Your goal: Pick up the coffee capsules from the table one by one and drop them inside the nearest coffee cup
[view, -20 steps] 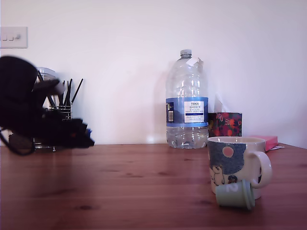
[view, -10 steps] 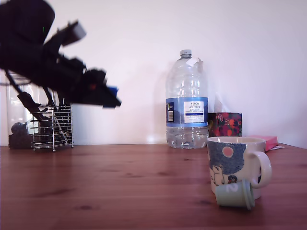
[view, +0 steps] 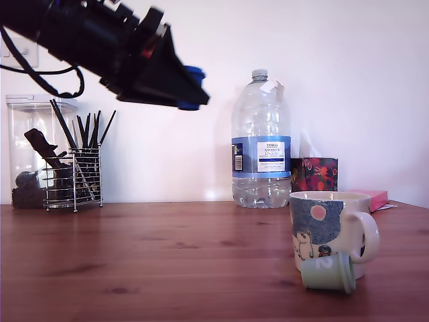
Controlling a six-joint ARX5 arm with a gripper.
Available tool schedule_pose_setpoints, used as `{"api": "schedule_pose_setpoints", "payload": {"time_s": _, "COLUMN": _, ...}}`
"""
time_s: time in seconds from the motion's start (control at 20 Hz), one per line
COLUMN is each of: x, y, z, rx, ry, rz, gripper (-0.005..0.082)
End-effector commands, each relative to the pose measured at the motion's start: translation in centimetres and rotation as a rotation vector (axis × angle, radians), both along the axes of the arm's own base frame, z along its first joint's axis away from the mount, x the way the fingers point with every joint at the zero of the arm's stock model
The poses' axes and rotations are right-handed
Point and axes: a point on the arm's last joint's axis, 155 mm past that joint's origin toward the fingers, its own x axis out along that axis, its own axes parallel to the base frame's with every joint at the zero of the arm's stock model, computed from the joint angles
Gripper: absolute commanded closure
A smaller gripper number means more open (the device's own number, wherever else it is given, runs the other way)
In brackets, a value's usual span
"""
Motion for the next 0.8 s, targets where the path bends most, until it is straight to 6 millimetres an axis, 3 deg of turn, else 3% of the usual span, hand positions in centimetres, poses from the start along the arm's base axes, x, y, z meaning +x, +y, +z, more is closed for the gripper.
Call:
{"api": "schedule_pose_setpoints", "payload": {"time_s": 0.0, "x": -0.6, "y": -0.1, "z": -0.3, "rx": 0.001, "ry": 0.015, "rz": -0.01, "gripper": 0.059}}
{"api": "schedule_pose_setpoints", "payload": {"time_s": 0.45, "x": -1.0, "y": -0.1, "z": -0.9, "rx": 0.017, "ry": 0.045, "rz": -0.012, "gripper": 0.0589}}
{"api": "schedule_pose_setpoints", "payload": {"time_s": 0.75, "x": -0.4, "y": -0.9, "z": 0.7, "rx": -0.024, "ry": 0.0, "rz": -0.007, "gripper": 0.0589}}
